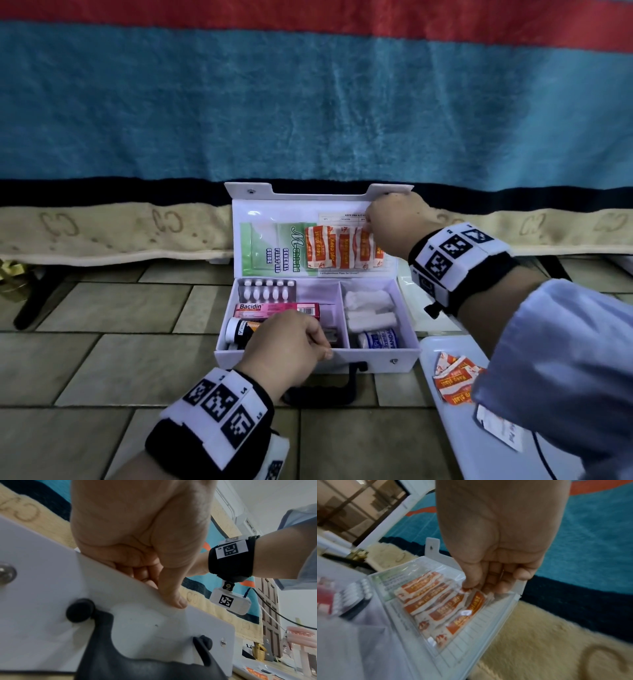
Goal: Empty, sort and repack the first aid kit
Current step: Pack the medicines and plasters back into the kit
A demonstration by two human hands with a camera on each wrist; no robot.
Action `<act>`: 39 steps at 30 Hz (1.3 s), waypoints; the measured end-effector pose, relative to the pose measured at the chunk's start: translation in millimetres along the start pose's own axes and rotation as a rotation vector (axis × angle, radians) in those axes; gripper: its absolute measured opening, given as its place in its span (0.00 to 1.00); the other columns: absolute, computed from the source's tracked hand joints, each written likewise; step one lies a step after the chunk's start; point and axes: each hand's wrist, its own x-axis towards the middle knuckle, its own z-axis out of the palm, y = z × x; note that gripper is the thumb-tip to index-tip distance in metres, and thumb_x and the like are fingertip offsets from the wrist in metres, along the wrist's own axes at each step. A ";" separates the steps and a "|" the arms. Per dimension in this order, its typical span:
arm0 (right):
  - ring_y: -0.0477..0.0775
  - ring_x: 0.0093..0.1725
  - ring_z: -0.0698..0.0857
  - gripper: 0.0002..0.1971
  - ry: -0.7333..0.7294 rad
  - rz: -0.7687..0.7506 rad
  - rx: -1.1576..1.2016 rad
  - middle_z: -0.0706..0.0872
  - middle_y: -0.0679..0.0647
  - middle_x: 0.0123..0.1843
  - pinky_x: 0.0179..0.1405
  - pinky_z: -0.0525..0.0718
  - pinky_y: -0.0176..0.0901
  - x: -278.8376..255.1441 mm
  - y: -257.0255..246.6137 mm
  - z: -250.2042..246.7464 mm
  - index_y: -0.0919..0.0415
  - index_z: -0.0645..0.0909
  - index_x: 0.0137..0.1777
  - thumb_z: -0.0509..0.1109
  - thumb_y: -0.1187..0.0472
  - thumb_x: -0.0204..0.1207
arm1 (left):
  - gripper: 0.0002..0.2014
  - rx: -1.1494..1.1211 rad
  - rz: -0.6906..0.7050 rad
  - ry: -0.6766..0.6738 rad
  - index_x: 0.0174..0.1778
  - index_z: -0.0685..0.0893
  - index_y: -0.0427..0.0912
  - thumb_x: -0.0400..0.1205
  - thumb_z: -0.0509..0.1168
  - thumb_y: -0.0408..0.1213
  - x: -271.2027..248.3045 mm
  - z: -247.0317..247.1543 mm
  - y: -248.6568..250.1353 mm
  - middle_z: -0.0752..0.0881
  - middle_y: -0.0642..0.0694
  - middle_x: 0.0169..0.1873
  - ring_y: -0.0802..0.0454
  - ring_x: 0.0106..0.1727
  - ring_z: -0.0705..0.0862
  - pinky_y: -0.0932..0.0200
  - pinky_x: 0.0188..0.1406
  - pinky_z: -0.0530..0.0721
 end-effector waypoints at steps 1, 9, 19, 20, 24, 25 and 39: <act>0.56 0.46 0.82 0.08 0.016 -0.016 -0.044 0.86 0.53 0.51 0.44 0.70 0.45 -2.1 -2.5 0.2 0.55 0.77 0.40 0.60 0.63 0.80 | 0.13 0.004 0.003 0.001 0.23 0.81 0.55 0.72 0.76 0.44 0.0 -0.1 0.2 0.83 0.59 0.25 0.61 0.32 0.81 0.64 0.34 0.76; 0.62 0.52 0.85 0.12 0.103 0.100 0.231 0.87 0.57 0.56 0.47 0.80 0.44 -40.3 14.5 -8.7 0.53 0.84 0.56 0.63 0.60 0.76 | 0.13 0.004 0.008 -0.015 0.23 0.82 0.53 0.72 0.76 0.42 -0.4 -1.9 3.7 0.83 0.58 0.25 0.59 0.30 0.82 0.66 0.27 0.74; 0.54 0.51 0.86 0.08 -0.243 0.403 0.285 0.90 0.52 0.46 0.41 0.77 0.38 -185.6 99.6 32.6 0.55 0.89 0.47 0.71 0.54 0.73 | 0.10 0.065 0.057 -0.045 0.26 0.86 0.52 0.71 0.77 0.38 0.1 -5.5 7.0 0.86 0.55 0.29 0.59 0.33 0.80 0.63 0.29 0.70; 0.54 0.49 0.86 0.09 -0.305 0.444 0.264 0.90 0.53 0.46 0.39 0.76 0.39 -201.0 105.5 40.5 0.56 0.89 0.47 0.72 0.52 0.72 | 0.09 0.067 0.067 -0.048 0.26 0.86 0.52 0.71 0.77 0.38 0.1 -5.5 7.0 0.87 0.54 0.30 0.58 0.34 0.81 0.63 0.29 0.71; 0.48 0.39 0.81 0.11 -0.466 0.556 0.335 0.89 0.51 0.43 0.31 0.71 0.32 -247.2 115.6 68.9 0.56 0.87 0.45 0.75 0.50 0.70 | 0.08 0.067 0.098 -0.034 0.27 0.88 0.49 0.70 0.78 0.36 -0.3 -5.4 6.4 0.88 0.49 0.29 0.53 0.32 0.82 0.61 0.28 0.73; 0.48 0.43 0.82 0.13 -0.494 0.557 0.352 0.89 0.50 0.44 0.33 0.71 0.33 -254.1 115.6 74.6 0.56 0.87 0.49 0.74 0.50 0.71 | 0.07 0.066 0.097 -0.031 0.28 0.88 0.48 0.70 0.78 0.36 -0.6 -5.7 6.4 0.88 0.48 0.28 0.53 0.30 0.81 0.61 0.26 0.71; 0.57 0.51 0.83 0.16 -0.471 0.523 0.194 0.85 0.58 0.57 0.44 0.74 0.41 -233.5 103.0 92.7 0.62 0.80 0.61 0.62 0.51 0.81 | 0.05 0.038 0.067 -0.035 0.30 0.89 0.42 0.71 0.77 0.33 -1.2 -4.4 10.7 0.85 0.48 0.24 0.53 0.25 0.77 0.63 0.23 0.67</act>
